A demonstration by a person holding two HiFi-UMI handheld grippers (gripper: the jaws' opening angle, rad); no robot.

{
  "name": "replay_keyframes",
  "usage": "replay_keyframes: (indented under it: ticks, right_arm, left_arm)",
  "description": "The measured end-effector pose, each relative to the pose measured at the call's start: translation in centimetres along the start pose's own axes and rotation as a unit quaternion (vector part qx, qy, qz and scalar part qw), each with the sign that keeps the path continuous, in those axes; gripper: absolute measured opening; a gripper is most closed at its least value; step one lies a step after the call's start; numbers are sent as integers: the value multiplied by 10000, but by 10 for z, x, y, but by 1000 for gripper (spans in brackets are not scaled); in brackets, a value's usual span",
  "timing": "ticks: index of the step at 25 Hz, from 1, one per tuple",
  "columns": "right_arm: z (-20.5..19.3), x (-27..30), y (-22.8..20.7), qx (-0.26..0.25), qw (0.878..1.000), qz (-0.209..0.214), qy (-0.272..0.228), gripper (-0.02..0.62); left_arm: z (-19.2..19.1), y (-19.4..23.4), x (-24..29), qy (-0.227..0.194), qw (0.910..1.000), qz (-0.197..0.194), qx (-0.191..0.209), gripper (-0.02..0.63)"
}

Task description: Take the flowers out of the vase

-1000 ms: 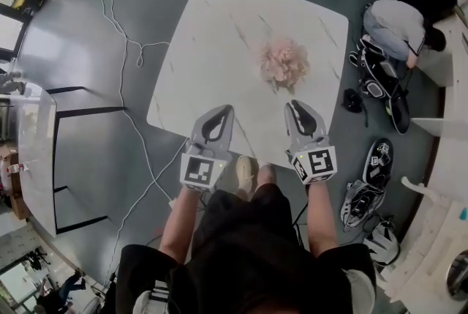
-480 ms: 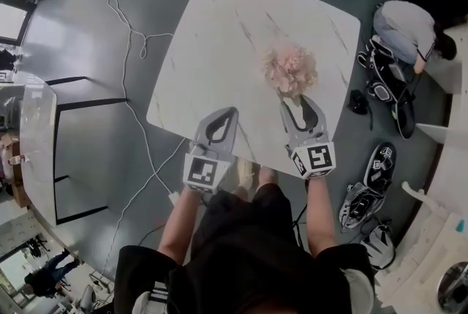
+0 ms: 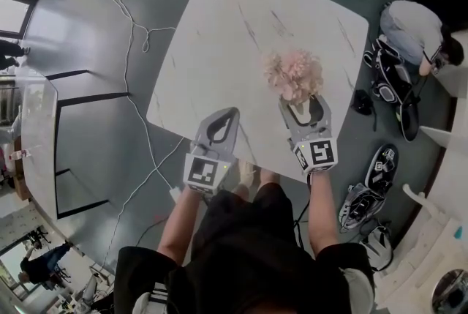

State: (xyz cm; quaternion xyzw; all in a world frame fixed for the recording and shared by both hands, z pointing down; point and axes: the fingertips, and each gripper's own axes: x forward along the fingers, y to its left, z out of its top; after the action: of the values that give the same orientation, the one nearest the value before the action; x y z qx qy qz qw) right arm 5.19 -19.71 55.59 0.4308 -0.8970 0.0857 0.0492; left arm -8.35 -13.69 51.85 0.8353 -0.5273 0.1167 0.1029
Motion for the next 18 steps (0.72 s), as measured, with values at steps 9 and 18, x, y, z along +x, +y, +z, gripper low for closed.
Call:
replay_keyframes:
  ticks: [9, 18]
  right_arm:
    - [5, 19, -4, -296, 9992, 129, -239, 376]
    - [8, 35, -12, -174, 9992, 157, -328, 377]
  left_arm:
    - [-7, -1, 10, 89, 10000, -5, -4, 8]
    - [-10, 5, 16, 145, 9999, 69, -25, 8]
